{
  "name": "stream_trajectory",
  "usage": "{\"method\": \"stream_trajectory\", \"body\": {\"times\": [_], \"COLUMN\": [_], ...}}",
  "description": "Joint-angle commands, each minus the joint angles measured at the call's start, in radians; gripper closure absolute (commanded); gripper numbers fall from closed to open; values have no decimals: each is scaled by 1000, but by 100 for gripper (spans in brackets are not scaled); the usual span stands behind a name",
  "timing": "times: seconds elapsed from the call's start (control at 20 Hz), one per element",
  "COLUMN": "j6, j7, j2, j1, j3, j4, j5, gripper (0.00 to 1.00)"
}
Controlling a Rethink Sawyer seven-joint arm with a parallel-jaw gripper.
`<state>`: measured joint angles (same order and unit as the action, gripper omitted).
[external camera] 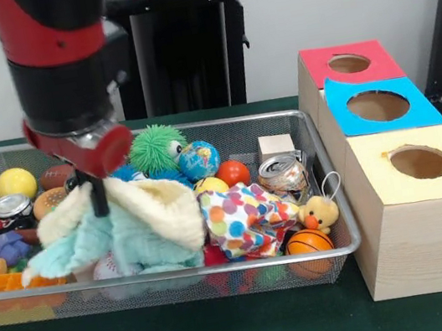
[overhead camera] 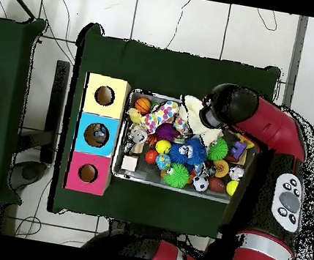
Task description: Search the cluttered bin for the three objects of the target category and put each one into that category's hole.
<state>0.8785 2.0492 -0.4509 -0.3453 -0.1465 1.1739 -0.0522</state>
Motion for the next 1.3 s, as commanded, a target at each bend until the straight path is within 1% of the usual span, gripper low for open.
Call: {"method": "stream_trajectory", "body": {"times": [0.05,0.15,0.4,0.5,0.6,0.7,0.75,0.95,1.05,1.2,1.3], "j6": [89,69,-14,-20,19,56,94,142,158,147,155], "j7": [-26,-37,-50,-52,-41,-24,-2,10,19,18,26], "j2": [-60,-67,-87,-95,-108,-136,-154,-202,-221,-251,-273], "j1": [-52,-60,-81,-85,-80,-71,-63,-75,-70,-70,-57], "j3": [31,28,20,18,4,-17,-29,-51,-63,-84,-102], "j4": [-51,-26,76,102,124,163,192,284,318,366,381], "j5": [31,46,77,83,83,88,82,73,72,80,87], "gripper": [100,100,100,100,100,100,100,100,100,100,100]}}
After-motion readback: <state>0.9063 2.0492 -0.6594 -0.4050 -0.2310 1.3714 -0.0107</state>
